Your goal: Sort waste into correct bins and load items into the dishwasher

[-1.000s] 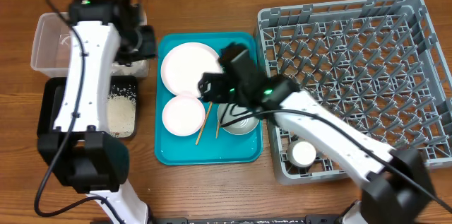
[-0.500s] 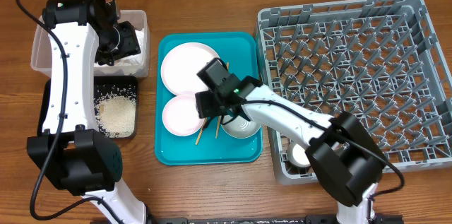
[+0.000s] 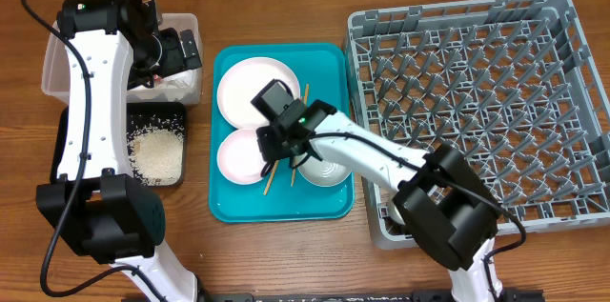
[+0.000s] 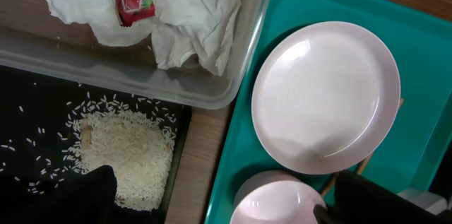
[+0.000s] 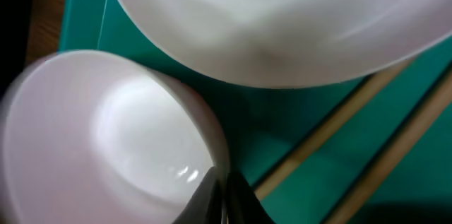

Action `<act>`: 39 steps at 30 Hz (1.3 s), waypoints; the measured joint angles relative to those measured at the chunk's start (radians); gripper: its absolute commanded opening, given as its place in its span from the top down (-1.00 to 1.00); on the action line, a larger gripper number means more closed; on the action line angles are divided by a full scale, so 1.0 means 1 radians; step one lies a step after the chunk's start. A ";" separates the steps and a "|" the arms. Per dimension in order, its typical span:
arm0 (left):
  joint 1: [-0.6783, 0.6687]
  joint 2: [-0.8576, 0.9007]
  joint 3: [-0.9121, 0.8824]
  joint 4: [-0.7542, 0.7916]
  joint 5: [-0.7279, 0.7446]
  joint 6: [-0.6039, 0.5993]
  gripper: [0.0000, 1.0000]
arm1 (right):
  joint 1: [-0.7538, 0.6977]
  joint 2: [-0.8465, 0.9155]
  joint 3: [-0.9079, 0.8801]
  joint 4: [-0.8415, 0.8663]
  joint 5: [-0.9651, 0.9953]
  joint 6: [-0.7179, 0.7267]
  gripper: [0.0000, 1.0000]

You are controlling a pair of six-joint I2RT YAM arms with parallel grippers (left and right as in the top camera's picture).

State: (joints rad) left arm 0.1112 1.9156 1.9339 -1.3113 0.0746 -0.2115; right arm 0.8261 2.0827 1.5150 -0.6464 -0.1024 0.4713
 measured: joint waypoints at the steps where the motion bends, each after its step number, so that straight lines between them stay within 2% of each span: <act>1: 0.000 0.000 0.000 0.000 0.000 0.000 -1.00 | 0.008 0.000 0.000 -0.001 0.008 -0.001 0.92; 14: 0.000 0.000 0.000 0.001 0.000 0.000 -1.00 | 0.016 -0.006 0.025 -0.069 0.040 -0.001 0.92; 20: 0.000 0.000 0.000 0.002 0.000 0.000 -1.00 | -0.021 -0.128 0.025 -0.151 0.122 0.021 0.93; 28: 0.000 0.000 0.000 0.002 0.000 0.000 -1.00 | -0.064 -0.344 0.052 -0.347 0.468 0.076 0.93; 33: 0.000 0.000 0.000 0.002 0.000 0.000 -1.00 | -0.099 -0.349 0.053 -0.409 0.673 0.124 0.93; 39: 0.000 0.000 0.000 0.002 0.000 0.000 -1.00 | -0.140 -0.349 0.053 -0.385 0.939 0.165 0.92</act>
State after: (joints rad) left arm 0.1112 1.9156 1.9339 -1.3098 0.0746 -0.2115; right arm 0.6865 1.7332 1.5684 -1.0317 0.8364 0.6361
